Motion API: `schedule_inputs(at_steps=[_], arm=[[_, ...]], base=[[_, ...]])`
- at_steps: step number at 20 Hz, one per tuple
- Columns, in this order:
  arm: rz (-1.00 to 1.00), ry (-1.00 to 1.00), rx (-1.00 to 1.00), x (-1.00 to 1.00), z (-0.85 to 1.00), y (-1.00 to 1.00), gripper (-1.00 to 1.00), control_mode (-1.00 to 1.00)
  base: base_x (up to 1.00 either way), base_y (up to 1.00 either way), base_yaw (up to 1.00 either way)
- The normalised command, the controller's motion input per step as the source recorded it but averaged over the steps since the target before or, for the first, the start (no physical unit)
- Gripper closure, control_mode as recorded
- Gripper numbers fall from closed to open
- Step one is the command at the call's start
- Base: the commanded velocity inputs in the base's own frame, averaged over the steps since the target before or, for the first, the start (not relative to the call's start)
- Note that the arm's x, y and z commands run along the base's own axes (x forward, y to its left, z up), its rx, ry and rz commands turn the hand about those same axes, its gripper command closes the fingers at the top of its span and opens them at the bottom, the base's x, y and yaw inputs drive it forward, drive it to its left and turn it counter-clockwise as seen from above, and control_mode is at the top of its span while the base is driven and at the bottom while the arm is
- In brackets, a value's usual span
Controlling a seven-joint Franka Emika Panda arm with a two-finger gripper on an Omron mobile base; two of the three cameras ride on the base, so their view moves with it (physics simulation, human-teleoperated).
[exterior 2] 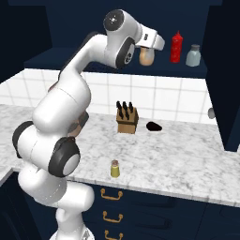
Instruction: Put the shaker and condiment bottle from the counter next to their counterparts in the cabinet.
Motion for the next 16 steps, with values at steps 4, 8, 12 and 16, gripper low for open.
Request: schedule_inputs(at_steps=[4,8,12,16], arm=[[0.0,0.0,0.0,0.35,-0.02,-0.19,1.0,-1.0],[0.0,0.0,0.0,0.37,0.0,-0.19,1.0,-1.0],[0.0,0.0,0.0,0.24,0.0,-0.05,1.0,-1.0],[0.0,0.03,0.0,0.09,-0.01,0.0,1.0,-1.0]], base=[[0.0,0.0,0.0],[0.0,0.0,0.0],[0.0,0.0,0.0],[0.0,0.0,0.0]])
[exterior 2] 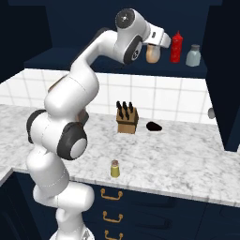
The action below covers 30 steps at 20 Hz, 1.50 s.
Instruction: Put the shaker and condiment bottle from the counter next to their counterparts in the cabinet.
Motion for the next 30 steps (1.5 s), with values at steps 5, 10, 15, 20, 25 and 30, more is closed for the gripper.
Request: schedule_inputs(at_steps=[5,10,15,20,25,30], arm=[[0.0,0.02,0.0,0.11,-0.1,0.0,1.0,-1.0],[0.0,-0.01,0.0,0.2,-0.16,0.0,1.0,-1.0],[0.0,-0.04,0.0,0.32,-0.01,-0.04,1.0,-1.0],[0.0,0.0,0.0,0.29,0.0,-0.03,1.0,-1.0],[0.0,0.0,0.0,0.45,0.0,-0.17,1.0,-1.0],[0.0,0.0,0.0,0.38,0.0,-0.19,1.0,-1.0]], base=[[0.0,0.0,0.0],[0.0,0.0,0.0],[0.0,0.0,0.0],[0.0,0.0,0.0],[0.0,0.0,0.0],[0.0,0.0,0.0]])
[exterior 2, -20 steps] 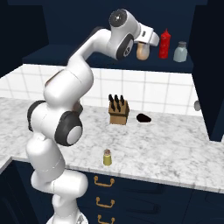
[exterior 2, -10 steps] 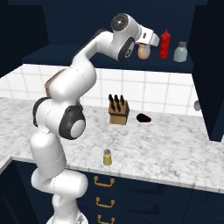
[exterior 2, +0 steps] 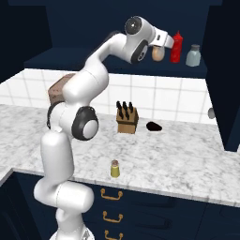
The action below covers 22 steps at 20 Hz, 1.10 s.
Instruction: Put the shaker and condiment bottle from the counter next to their counterparts in the cabinet.
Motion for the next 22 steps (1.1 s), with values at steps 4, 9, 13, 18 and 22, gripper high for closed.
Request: schedule_inputs(at_steps=[4,9,13,18,22], arm=[[0.0,0.0,0.0,0.24,0.0,-0.08,1.0,-1.0],[0.0,0.0,0.0,0.3,-0.02,0.0,-1.0,-1.0],[0.0,0.0,0.0,0.17,0.0,0.0,-1.0,-1.0],[0.0,0.0,0.0,0.09,0.0,-0.01,-1.0,-1.0],[0.0,-0.01,0.0,-0.06,0.0,-0.01,-1.0,-1.0]], base=[[0.0,0.0,0.0],[0.0,0.0,0.0],[0.0,0.0,0.0],[0.0,0.0,0.0],[0.0,0.0,0.0]])
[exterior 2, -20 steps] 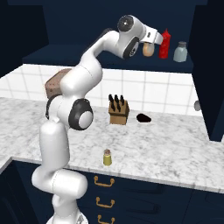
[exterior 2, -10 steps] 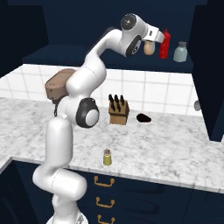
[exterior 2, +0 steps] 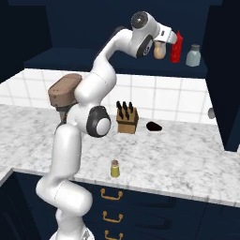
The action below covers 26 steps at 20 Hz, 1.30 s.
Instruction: Put the shaker and condiment bottle from the counter next to their counterparts in the cabinet.
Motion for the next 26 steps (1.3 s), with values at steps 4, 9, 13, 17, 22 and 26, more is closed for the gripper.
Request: schedule_inputs(at_steps=[4,9,13,17,22,26], arm=[[0.0,-0.05,-0.01,-0.34,0.0,0.0,-1.0,-1.0],[0.0,-0.01,-0.04,-0.83,-0.15,0.16,-1.0,-1.0],[0.0,0.02,-0.08,-1.0,-0.68,0.35,-1.0,-1.0],[0.0,0.0,-0.15,-1.0,-1.0,0.29,-1.0,-1.0],[0.05,-0.04,-0.08,-1.0,-0.65,0.1,-1.0,-1.0],[0.19,-0.06,-0.01,-0.83,-0.64,0.14,-1.0,-1.0]], base=[[0.0,0.0,0.0],[0.0,0.0,0.0],[0.0,0.0,0.0],[0.0,0.0,0.0],[0.0,0.0,0.0],[0.0,0.0,0.0]])
